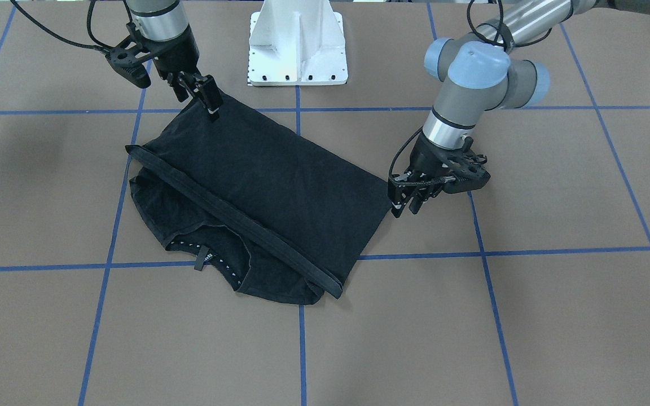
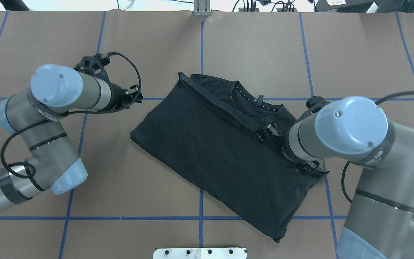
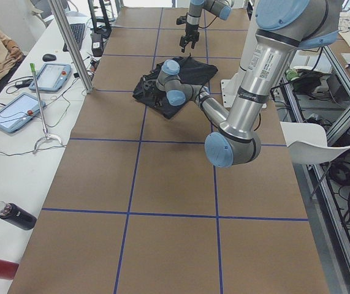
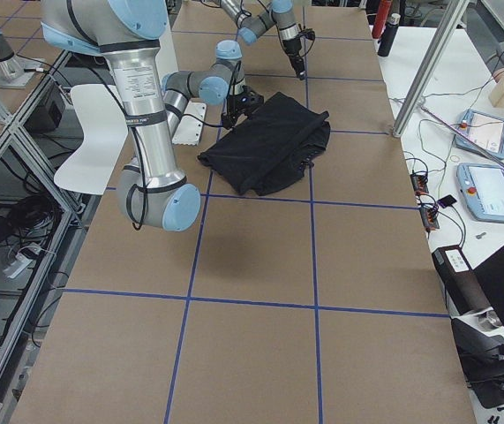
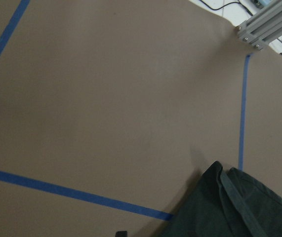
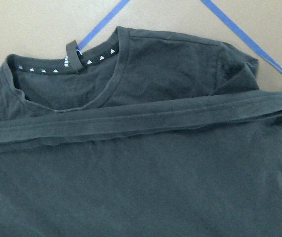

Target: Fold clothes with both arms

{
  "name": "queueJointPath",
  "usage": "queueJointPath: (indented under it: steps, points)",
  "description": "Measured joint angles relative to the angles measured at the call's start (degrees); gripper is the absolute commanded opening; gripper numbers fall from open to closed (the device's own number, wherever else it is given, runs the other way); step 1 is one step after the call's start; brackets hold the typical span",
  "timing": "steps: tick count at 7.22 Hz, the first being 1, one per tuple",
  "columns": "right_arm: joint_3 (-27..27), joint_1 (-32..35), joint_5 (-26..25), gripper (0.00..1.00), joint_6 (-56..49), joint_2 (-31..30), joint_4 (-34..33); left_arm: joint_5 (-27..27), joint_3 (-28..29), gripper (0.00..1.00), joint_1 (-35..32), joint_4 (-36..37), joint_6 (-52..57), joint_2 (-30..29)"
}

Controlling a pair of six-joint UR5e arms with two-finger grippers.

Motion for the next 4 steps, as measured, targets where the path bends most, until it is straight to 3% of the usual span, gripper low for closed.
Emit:
queueJointPath:
  steps: [4]
  points:
    - [-4.68, 1.72, -0.07, 1.00, -0.19, 2.76, 0.07, 1.37, 0.51, 0.50, 4.43, 7.18, -2.24, 0.25]
